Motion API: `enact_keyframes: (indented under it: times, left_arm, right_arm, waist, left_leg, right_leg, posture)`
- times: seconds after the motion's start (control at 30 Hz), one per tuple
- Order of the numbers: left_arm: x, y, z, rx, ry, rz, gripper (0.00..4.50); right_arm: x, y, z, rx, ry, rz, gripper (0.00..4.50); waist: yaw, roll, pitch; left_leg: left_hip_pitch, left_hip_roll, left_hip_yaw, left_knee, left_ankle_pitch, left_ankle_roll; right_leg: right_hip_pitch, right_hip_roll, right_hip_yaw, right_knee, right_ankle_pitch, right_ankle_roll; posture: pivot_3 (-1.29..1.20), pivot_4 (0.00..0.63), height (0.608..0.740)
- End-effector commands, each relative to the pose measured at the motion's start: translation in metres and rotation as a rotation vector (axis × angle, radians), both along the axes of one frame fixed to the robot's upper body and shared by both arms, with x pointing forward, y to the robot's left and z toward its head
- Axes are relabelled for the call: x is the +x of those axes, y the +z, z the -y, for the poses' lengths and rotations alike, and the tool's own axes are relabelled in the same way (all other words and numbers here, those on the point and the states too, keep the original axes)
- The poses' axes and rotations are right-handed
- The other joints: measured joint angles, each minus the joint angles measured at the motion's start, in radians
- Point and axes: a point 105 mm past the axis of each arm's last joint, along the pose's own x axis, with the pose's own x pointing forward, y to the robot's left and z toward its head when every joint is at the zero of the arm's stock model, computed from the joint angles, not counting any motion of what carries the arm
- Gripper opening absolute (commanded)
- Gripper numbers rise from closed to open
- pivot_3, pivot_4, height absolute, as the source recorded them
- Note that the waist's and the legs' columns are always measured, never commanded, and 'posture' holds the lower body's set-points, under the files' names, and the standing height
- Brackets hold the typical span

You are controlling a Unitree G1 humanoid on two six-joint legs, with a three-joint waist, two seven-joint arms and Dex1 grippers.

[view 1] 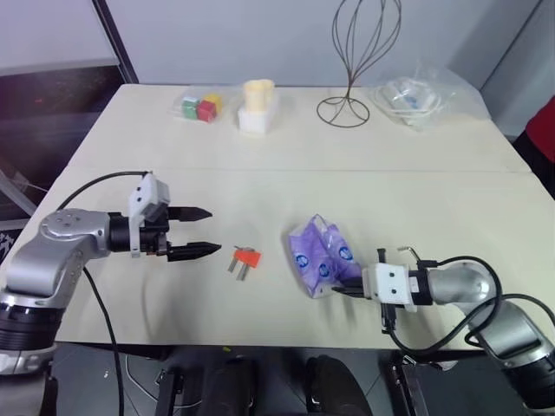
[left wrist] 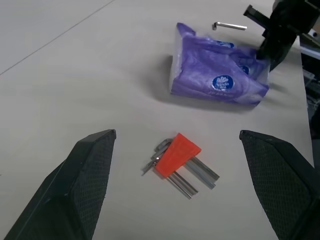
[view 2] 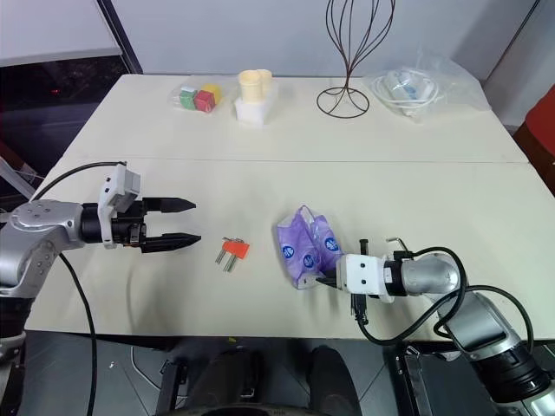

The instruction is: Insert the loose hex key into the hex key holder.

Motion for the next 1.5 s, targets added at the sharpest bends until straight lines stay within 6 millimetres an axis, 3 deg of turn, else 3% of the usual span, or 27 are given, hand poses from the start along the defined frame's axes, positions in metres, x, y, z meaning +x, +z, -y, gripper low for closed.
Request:
enact_keyframes:
  times: [0.03,0.1,0.2,0.3,0.47,0.67,0.8,0.93,1.03,1.27,1.4,1.5]
  left_arm:
    - [0.0,0.012,-0.001,-0.016,0.005,0.051,4.15]
    - [0.001,0.012,0.0,-0.018,0.007,0.054,4.15]
    - [0.003,0.013,0.0,-0.028,0.011,0.064,4.15]
    - [0.006,0.012,0.006,-0.044,0.007,0.071,4.15]
    - [0.013,0.013,0.019,-0.073,-0.023,0.087,4.15]
    - [0.019,0.015,0.031,-0.1,-0.038,0.104,4.15]
    - [0.016,0.013,0.033,-0.118,-0.026,0.099,4.15]
    - [0.012,0.011,0.032,-0.127,-0.003,0.093,4.15]
    - [0.011,0.011,0.031,-0.129,0.008,0.092,4.15]
    - [0.01,0.012,0.027,-0.13,0.024,0.091,4.15]
    - [0.011,0.012,0.023,-0.121,0.034,0.094,4.15]
    - [0.014,0.013,0.017,-0.114,0.05,0.104,4.15]
  right_arm:
    - [0.005,0.009,-0.001,0.005,-0.014,0.061,0.05]
    - [0.022,0.026,0.007,0.028,-0.094,0.143,0.05]
    - [0.062,0.077,0.035,0.078,-0.293,0.37,0.05]
    - [0.079,0.103,0.064,0.089,-0.418,0.503,0.05]
    - [0.102,0.102,0.13,-0.148,-0.631,0.641,0.05]
    - [0.122,0.103,0.183,-0.339,-0.939,0.743,0.05]
    - [0.125,0.097,0.2,-0.406,-1.072,0.777,0.05]
    - [0.127,0.08,0.203,-0.446,-1.093,0.742,0.05]
    - [0.128,0.076,0.202,-0.44,-1.086,0.734,0.85]
    - [0.126,0.09,0.21,-0.54,-1.045,0.8,4.3]
    - [0.12,0.115,0.205,-0.473,-1.034,0.831,4.3]
    - [0.116,0.14,0.188,-0.264,-1.018,0.804,4.3]
  waist:
    - [0.0,0.0,0.0]
    - [0.0,0.0,0.0]
    - [-0.002,0.0,0.0]
    - [0.003,0.0,0.0]
    - [0.002,0.0,0.0]
    - [-0.021,0.0,0.0]
    - [-0.027,0.0,0.0]
    - [-0.026,0.0,0.0]
    - [-0.024,0.0,0.0]
    - [-0.023,0.0,0.0]
    - [-0.025,0.001,0.0]
    - [-0.024,0.001,0.0]
  left_leg:
    - [0.0,0.0,0.0,0.0,0.0,0.0]
    - [0.0,0.0,0.0,0.0,0.0,0.0]
    - [0.0,0.0,0.0,0.0,0.0,0.0]
    - [0.001,0.0,0.0,0.0,0.0,-0.001]
    - [-0.001,-0.001,0.0,0.0,0.0,-0.001]
    - [0.0,-0.001,0.003,-0.001,0.001,-0.001]
    - [0.0,0.0,0.003,-0.001,0.001,-0.001]
    - [0.0,0.0,0.003,-0.001,0.001,-0.001]
    - [0.0,0.0,0.003,-0.001,0.001,-0.001]
    - [0.0,-0.001,0.002,-0.001,0.001,-0.001]
    - [0.0,0.0,0.002,-0.001,0.001,-0.001]
    - [0.0,0.0,0.002,-0.001,0.001,-0.001]
  right_leg:
    - [0.0,0.0,0.0,0.0,0.0,0.0]
    - [0.0,0.0,0.0,0.0,0.0,0.0]
    - [0.0,0.0,0.0,0.001,0.0,0.0]
    - [0.0,0.0,0.0,0.001,0.0,0.0]
    - [0.0,-0.001,0.0,-0.001,0.0,0.0]
    - [-0.001,0.0,0.001,0.0,0.0,0.0]
    - [-0.001,0.0,0.001,0.001,0.0,0.0]
    - [-0.001,0.0,0.002,0.001,0.0,0.0]
    - [-0.001,0.0,0.002,0.001,0.0,0.0]
    - [-0.001,0.0,0.002,0.001,0.0,0.0]
    - [-0.001,0.0,0.002,0.001,0.0,0.0]
    - [-0.001,0.0,0.002,0.001,0.0,0.0]
  posture:
    - [0.0,0.15,0.74]
    - [0.0,0.15,0.74]
    - [0.0,0.15,0.74]
    - [0.0,0.15,0.74]
    - [0.0,0.15,0.74]
    - [0.0,0.15,0.74]
    - [0.0,0.15,0.74]
    - [0.0,0.15,0.74]
    - [0.0,0.15,0.74]
    - [0.0,0.15,0.74]
    - [0.0,0.15,0.74]
    - [0.0,0.15,0.74]
